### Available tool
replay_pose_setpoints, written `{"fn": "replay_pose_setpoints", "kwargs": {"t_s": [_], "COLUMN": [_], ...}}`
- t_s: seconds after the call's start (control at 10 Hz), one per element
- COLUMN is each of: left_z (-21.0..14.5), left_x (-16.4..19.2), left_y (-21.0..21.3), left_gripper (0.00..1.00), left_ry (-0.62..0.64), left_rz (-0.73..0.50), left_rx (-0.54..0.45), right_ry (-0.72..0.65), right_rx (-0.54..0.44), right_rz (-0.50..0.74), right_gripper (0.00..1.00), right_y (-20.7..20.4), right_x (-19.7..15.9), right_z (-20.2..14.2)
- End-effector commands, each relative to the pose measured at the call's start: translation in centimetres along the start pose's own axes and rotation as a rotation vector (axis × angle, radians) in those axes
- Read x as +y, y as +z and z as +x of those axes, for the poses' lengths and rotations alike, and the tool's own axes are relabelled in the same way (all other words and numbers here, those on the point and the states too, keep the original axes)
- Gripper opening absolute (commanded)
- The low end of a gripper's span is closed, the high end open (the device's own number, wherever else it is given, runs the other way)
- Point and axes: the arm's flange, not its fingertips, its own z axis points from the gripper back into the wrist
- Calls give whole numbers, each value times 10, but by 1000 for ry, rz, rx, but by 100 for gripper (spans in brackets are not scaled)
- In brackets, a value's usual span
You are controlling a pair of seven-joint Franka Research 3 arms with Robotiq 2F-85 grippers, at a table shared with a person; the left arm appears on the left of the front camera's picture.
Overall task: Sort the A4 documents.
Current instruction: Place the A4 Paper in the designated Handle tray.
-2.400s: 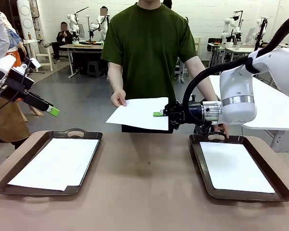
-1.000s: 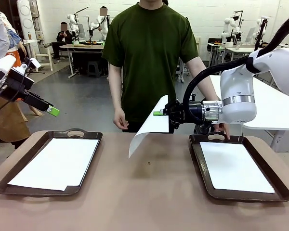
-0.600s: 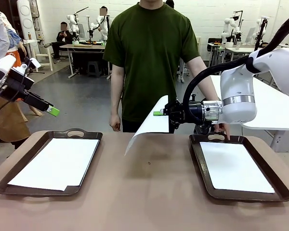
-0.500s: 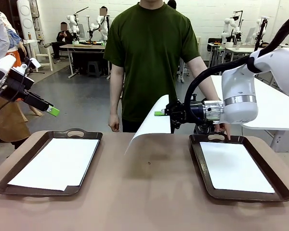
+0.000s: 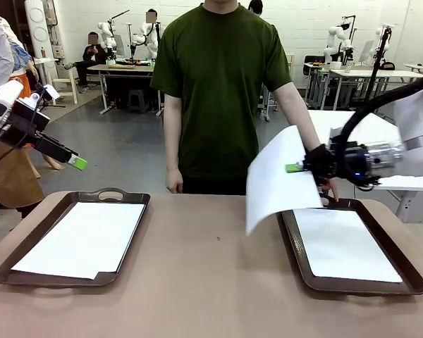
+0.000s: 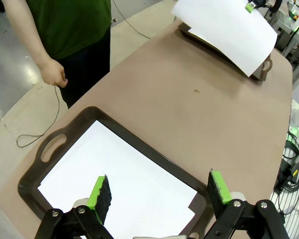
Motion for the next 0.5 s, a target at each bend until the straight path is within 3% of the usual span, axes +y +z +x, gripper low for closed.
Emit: {"fn": "replay_pose_setpoints", "kwargs": {"t_s": [0.0,0.4], "left_z": [0,0], "left_x": [0,0], "left_y": [0,0], "left_gripper": [100,100], "left_ry": [-11,-11], "left_rz": [5,5], "left_rx": [5,5], "right_ry": [24,-7], "right_rx": [44,31], "right_rz": [26,118], "right_gripper": [1,1], "right_y": [11,25], "right_x": [-17,-37], "right_z": [-10,-14]}}
